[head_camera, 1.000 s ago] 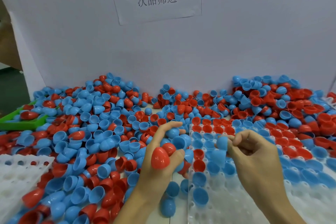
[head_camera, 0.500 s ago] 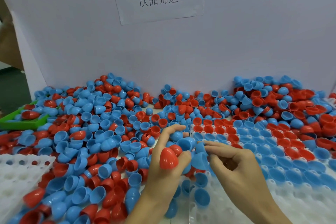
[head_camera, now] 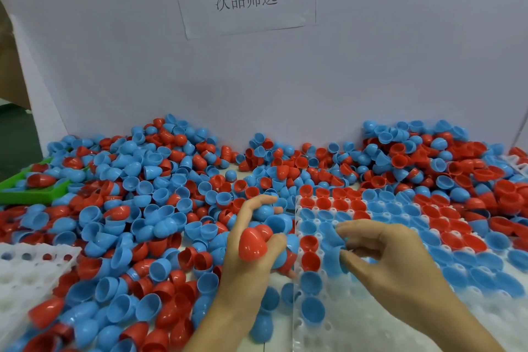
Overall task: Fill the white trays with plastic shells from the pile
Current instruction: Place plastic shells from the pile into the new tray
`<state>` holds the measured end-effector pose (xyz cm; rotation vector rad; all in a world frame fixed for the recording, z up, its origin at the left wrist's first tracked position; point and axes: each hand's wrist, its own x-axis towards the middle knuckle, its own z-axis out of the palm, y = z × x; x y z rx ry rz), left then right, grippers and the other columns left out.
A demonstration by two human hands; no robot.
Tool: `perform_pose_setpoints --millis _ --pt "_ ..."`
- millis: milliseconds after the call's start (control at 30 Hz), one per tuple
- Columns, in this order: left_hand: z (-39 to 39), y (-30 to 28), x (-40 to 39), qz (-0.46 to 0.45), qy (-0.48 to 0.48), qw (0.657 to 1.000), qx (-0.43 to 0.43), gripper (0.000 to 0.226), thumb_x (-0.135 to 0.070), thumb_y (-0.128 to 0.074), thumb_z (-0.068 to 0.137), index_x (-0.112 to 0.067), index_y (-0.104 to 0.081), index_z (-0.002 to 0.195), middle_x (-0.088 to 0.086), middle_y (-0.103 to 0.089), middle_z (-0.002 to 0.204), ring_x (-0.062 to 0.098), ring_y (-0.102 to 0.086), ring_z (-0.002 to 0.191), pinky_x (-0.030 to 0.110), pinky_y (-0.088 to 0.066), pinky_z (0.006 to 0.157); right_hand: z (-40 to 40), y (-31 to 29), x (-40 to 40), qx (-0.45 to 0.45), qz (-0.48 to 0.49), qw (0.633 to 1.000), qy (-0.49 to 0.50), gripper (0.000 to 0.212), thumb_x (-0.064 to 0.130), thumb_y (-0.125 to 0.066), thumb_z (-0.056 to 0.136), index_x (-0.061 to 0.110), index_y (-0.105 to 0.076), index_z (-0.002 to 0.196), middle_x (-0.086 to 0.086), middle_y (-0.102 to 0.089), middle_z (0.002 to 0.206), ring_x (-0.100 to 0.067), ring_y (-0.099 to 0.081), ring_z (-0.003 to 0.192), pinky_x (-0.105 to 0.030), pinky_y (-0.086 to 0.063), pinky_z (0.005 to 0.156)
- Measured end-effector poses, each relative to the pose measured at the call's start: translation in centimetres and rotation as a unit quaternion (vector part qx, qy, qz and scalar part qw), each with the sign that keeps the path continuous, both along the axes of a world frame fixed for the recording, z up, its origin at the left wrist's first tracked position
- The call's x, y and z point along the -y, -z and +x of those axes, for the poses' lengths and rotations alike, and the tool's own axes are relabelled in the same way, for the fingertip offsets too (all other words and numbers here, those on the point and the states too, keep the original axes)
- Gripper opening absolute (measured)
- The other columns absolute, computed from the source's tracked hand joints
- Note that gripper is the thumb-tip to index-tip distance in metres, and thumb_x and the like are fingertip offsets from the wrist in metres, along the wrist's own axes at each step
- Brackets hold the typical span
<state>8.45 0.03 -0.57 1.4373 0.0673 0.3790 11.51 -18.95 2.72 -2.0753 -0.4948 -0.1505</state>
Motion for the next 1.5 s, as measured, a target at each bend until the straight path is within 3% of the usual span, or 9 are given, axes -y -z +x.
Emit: perform_pose_setpoints --millis 167,333,567,933,1100,1200,1367,1433,1500 --pt "0.3 0.1 -0.4 -0.063 -0.009 0.998 -0.005 0.043 -0.018 -0.066 0.069 -0.039 -0.068 0.106 0.01 -0.066 0.107 0.028 -0.066 0.064 0.043 -0.059 0.06 -0.1 -0.5 0.6 0.007 -0.124 0.992 -0.035 0.017 0.013 -0.081 0.077 0.028 -0.074 0.074 0.017 -0.073 0.083 0.003 -0.068 0.08 -0.014 -0.054 0.073" --pt "0.1 0.0 -0.4 -0.077 -0.006 0.997 -0.009 0.043 -0.016 -0.064 0.07 -0.039 -0.068 0.105 0.012 -0.066 0.108 0.026 -0.066 0.061 0.04 -0.057 0.056 -1.0 -0.6 0.2 0.008 -0.296 0.953 -0.071 0.013 0.045 -0.074 0.083 0.039 -0.064 0.076 0.034 -0.047 0.104 0.01 -0.048 0.099 -0.016 -0.044 0.083" --pt "0.1 0.2 -0.2 -0.054 0.004 0.998 -0.017 0.044 -0.017 -0.066 0.07 -0.039 -0.068 0.108 0.007 -0.068 0.107 0.026 -0.066 0.071 0.037 -0.055 0.06 -1.7 -0.3 -1.1 0.019 -0.39 0.918 -0.071 0.019 0.036 -0.067 0.089 0.028 -0.07 0.106 0.02 -0.045 0.106 -0.004 -0.049 0.094 -0.023 -0.049 0.078" --pt "-0.2 -0.5 0.2 -0.115 0.025 0.993 -0.014 0.043 -0.011 -0.064 0.07 -0.031 -0.069 0.108 0.015 -0.065 0.106 0.026 -0.064 0.061 0.035 -0.053 0.05 -0.8 0.1 0.5 0.096 -0.272 0.957 -0.03 0.019 0.045 -0.052 0.093 0.036 -0.069 0.093 0.024 -0.055 0.09 0.004 -0.052 0.093 -0.024 -0.05 0.079" --pt "-0.4 -0.4 0.7 0.088 -0.001 0.996 0.017 0.044 -0.017 -0.065 0.072 -0.043 -0.064 0.107 -0.002 -0.063 0.081 0.015 -0.06 0.071 0.038 -0.058 0.065 -1.6 0.1 -2.0 0.17 -0.027 0.984 -0.036 0.008 0.032 -0.064 0.093 0.035 -0.062 0.085 0.014 -0.061 0.075 -0.012 -0.06 0.076 -0.013 -0.041 0.062" --pt "-0.6 -0.4 0.8 0.194 -0.021 0.98 0.046 0.046 -0.023 -0.069 0.075 -0.035 -0.06 0.119 -0.006 -0.065 0.11 0.012 -0.064 0.102 0.04 -0.054 0.092 -2.5 0.5 -3.4 0.14 0.061 0.984 -0.089 0.019 0.037 -0.069 0.085 0.036 -0.062 0.102 0.008 -0.061 0.084 -0.018 -0.06 0.079 -0.013 -0.041 0.061" --pt "-0.7 -0.1 0.7 0.255 -0.045 0.965 0.037 0.056 -0.018 -0.073 0.072 -0.04 -0.056 0.121 -0.011 -0.059 0.122 0.013 -0.059 0.118 0.039 -0.051 0.098 -2.6 0.8 -3.6 0.131 0.014 0.982 -0.135 0.039 0.031 -0.08 0.077 0.04 -0.065 0.112 0.013 -0.061 0.1 -0.012 -0.06 0.091 -0.01 -0.042 0.072" --pt "-0.7 -0.3 0.8 0.284 -0.057 0.956 0.054 0.051 -0.032 -0.073 0.071 -0.045 -0.055 0.116 -0.021 -0.057 0.117 0.001 -0.056 0.115 0.022 -0.048 0.095 -2.4 1.0 -3.8 0.138 0.016 0.983 -0.121 0.035 0.026 -0.083 0.077 0.035 -0.07 0.109 0.015 -0.063 0.096 -0.009 -0.06 0.086 -0.009 -0.043 0.07" --pt "-0.6 -0.4 0.9 0.271 -0.061 0.96 0.045 0.051 -0.044 -0.075 0.067 -0.046 -0.057 0.114 -0.026 -0.056 0.112 0.001 -0.057 0.112 0.022 -0.05 0.092 -2.3 1.0 -4.0 0.131 0.048 0.985 -0.099 0.028 0.028 -0.077 0.083 0.033 -0.071 0.11 0.015 -0.068 0.093 -0.01 -0.063 0.082 -0.012 -0.046 0.066"
